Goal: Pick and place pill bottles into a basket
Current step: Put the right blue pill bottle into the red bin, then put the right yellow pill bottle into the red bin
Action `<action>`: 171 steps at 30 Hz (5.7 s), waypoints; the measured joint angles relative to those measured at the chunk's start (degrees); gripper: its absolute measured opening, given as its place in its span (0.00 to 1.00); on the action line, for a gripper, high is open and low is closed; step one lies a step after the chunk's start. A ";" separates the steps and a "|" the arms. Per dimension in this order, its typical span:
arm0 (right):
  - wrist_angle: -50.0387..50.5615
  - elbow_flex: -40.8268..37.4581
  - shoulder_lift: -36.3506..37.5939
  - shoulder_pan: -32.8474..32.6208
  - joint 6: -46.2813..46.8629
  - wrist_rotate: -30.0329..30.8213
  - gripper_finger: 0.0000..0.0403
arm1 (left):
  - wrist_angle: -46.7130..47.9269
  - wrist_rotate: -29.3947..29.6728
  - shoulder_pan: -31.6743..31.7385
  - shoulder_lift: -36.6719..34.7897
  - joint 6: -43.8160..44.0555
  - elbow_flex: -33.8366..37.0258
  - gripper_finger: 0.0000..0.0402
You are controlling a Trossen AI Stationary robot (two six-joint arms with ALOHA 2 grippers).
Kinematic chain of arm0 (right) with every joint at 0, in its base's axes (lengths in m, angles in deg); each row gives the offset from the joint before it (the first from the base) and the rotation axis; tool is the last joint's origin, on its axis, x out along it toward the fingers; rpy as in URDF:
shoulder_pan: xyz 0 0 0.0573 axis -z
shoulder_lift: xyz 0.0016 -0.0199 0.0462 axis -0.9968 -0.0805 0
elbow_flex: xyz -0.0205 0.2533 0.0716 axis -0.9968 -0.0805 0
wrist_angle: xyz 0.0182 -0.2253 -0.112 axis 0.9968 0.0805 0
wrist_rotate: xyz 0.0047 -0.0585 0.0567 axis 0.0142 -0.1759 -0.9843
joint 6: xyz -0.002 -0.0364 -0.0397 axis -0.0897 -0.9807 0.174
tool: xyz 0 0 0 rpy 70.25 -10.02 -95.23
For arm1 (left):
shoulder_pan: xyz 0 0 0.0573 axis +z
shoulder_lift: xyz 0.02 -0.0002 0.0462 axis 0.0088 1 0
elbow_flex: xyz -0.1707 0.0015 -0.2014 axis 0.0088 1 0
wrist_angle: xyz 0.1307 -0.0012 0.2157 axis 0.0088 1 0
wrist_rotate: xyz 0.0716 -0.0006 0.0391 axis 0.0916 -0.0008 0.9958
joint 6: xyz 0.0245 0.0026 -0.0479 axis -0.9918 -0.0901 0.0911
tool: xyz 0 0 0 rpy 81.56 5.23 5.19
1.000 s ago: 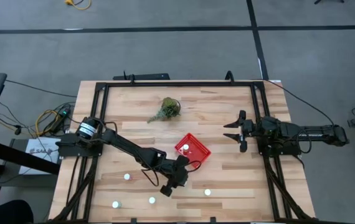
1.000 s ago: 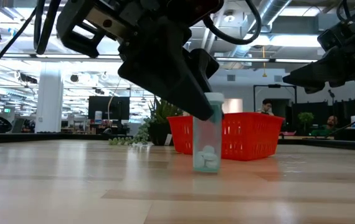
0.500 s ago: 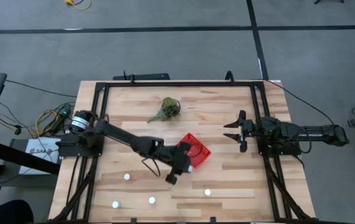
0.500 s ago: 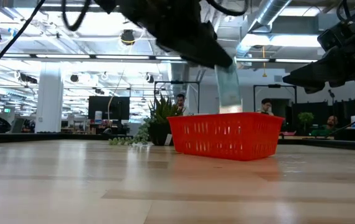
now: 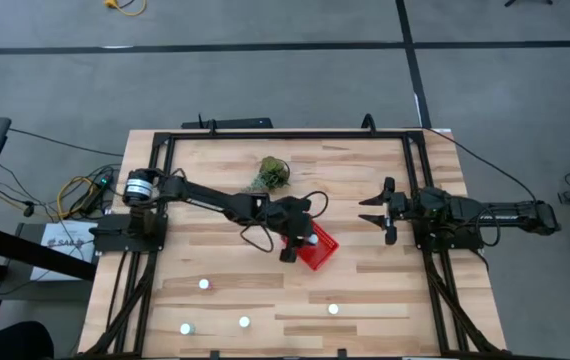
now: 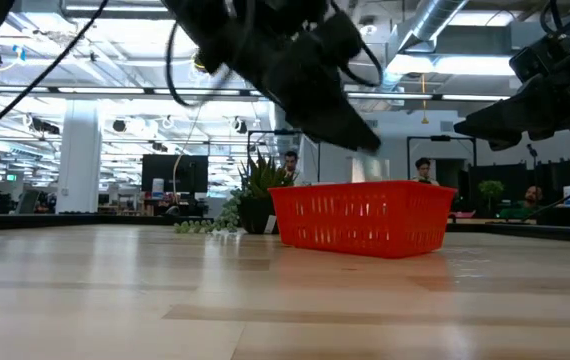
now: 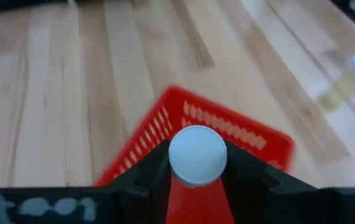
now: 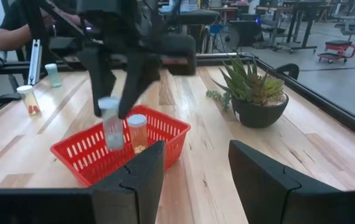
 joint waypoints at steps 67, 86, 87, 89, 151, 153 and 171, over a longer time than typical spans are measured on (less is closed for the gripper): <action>-0.01 0.02 0.07 0.00 0.01 -0.01 0.43 | -0.08 4.14 -18.13 3.69 -1.84 -6.54 0.68; 0.01 0.02 0.00 0.00 0.01 -0.01 0.43 | 0.83 -1.80 -16.58 17.56 -1.19 -19.39 0.68; 0.01 0.02 0.02 0.00 0.01 -0.01 0.43 | 0.80 -1.76 -16.60 17.52 -1.14 -19.41 0.68; 0.01 0.01 0.00 0.00 0.00 -0.01 0.43 | 0.83 -1.76 -16.60 17.52 -1.10 -19.42 0.68; 0.01 0.01 0.05 0.01 0.01 -0.01 0.43 | -5.90 -3.21 -12.14 18.56 1.60 -19.50 0.29; 0.01 0.00 0.05 0.00 0.01 -0.01 0.43 | -4.51 -3.09 -11.31 17.22 1.25 -19.50 0.28; 0.01 0.02 0.06 0.01 0.01 -0.01 0.43 | 13.39 1.70 -5.82 7.47 -5.99 -19.50 0.28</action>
